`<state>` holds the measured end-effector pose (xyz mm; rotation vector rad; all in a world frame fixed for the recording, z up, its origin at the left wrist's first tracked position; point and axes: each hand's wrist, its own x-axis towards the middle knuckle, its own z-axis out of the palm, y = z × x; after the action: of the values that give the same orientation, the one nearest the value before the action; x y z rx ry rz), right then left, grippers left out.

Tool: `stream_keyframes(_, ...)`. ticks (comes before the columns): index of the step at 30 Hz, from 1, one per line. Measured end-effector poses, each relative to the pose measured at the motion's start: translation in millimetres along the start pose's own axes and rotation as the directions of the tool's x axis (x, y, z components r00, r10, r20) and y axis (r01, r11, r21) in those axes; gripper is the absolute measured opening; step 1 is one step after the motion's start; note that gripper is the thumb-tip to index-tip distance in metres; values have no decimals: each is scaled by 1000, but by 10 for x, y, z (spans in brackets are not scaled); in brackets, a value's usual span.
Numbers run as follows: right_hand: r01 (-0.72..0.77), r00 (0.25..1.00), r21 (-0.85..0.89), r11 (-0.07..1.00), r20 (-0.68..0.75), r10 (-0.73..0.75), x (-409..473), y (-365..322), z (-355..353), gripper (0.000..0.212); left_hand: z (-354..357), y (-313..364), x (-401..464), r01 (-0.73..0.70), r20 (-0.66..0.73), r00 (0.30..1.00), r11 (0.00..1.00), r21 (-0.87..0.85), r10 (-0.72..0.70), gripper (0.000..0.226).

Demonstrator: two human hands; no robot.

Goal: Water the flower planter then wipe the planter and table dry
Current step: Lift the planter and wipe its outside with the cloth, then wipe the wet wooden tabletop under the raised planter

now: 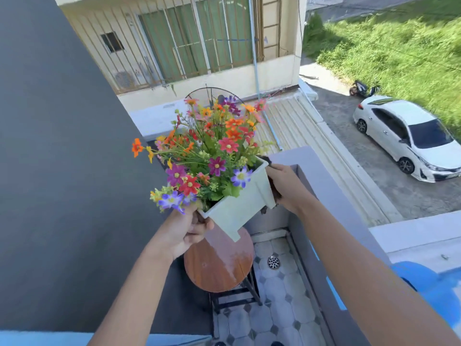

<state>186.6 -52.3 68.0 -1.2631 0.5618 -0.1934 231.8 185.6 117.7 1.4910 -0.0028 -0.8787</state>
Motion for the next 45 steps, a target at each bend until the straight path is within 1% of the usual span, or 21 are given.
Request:
stream_keyframes(1, 4, 1000, 6, 1000, -12, -4, -3, 49, -24, 28, -71, -53, 46, 22, -4, 1000, 999, -25, -22, 32)
stream_keyframes(5, 0, 998, -43, 999, -63, -2, 64, 361, -108, 46, -285, -260, 215, 95, -14, 995, 994, -57, -96, 23)
stream_keyframes(9, -119, 991, 1, 993, -69, 119, 61, 770, -8, 35, -390, -387, 379, 96, -41, 994, 995, -30, -97, 27)
stream_keyframes(11, -168, 983, 23, 986, -69, 169, 96, 1017, 83, 23, -510, -455, 514, 106, -65, 992, 993, -61, -110, 30)
stream_keyframes(13, -232, 971, 10, 973, -62, 232, 123, 1235, 205, 22, -646, -508, 650, 111, -87, 989, 988, -107, -121, 29)
stream_keyframes(18, -299, 954, -182, 937, -53, 294, 232, 1803, 553, 18, -902, -570, 1008, 65, -101, 992, 991, -114, -77, 28)
stream_keyframes(20, -267, 962, -331, 905, -31, 272, 309, 2065, 709, 15, -990, -582, 1163, 10, -114, 993, 998, -56, -16, 32)
stream_keyframes(23, -162, 978, -506, 847, 36, 208, 406, 2502, 973, 29, -1071, -608, 1373, -49, -135, 990, 999, -5, 48, 32)
stream_keyframes(24, -124, 978, -556, 822, 72, 196, 425, 2695, 1053, 24, -1086, -623, 1432, -59, -140, 988, 998, -1, 59, 32)
stream_keyframes(25, -70, 973, -619, 782, 131, 191, 431, 2912, 1116, 20, -1100, -649, 1483, -67, -152, 986, 998, -5, 66, 31)
stream_keyframes(26, 15, 962, -725, 689, 199, 189, 423, 3150, 1157, 32, -1114, -680, 1525, -72, -169, 983, 997, -14, 69, 31)
stream_keyframes(27, 112, 939, -823, 557, 272, 213, 404, 3398, 1182, 44, -1129, -716, 1562, -75, -188, 980, 997, -22, 70, 32)
stream_keyframes(28, 202, 922, -889, 410, 314, 227, 376, 3626, 1203, 48, -1142, -746, 1588, -73, -201, 977, 997, -31, 65, 33)
stream_keyframes(29, 298, 909, -910, 287, 363, 206, 357, 3843, 1207, 47, -1156, -780, 1609, -66, -210, 976, 997, -38, 57, 34)
stream_keyframes(30, 363, 903, -910, 202, 397, 167, 328, 3974, 1211, 42, -1176, -807, 1624, -58, -218, 975, 997, -46, 47, 35)
stream_keyframes(33, 436, 898, -897, 78, 439, 38, 335, 4147, 1172, 26, -1249, -858, 1667, -29, -247, 969, 995, -100, 4, 33)
stream_keyframes(36, 504, 864, -864, -10, 504, -2, 521, 4044, 998, 34, -1276, -874, 1684, -21, -245, 969, 986, -163, -20, 30)
stream_keyframes(37, 487, 873, -873, -20, 487, -23, 637, 3992, 897, 35, -1273, -881, 1678, -21, -238, 971, 984, -179, -22, 29)
stream_keyframes(39, 369, 927, -929, 7, 368, -67, 908, 3860, 664, 34, -1267, -893, 1673, -25, -229, 973, 979, -201, -22, 27)
stream_keyframes(42, 197, 977, -973, 123, 184, -110, 1229, 3693, 360, 35, -1263, -888, 1674, -30, -225, 974, 978, -205, -17, 24)
stream_keyframes(45, 116, 991, -968, 221, 100, -85, 1366, 3603, 299, 39, -1239, -871, 1688, -33, -230, 973, 978, -208, -16, 22)
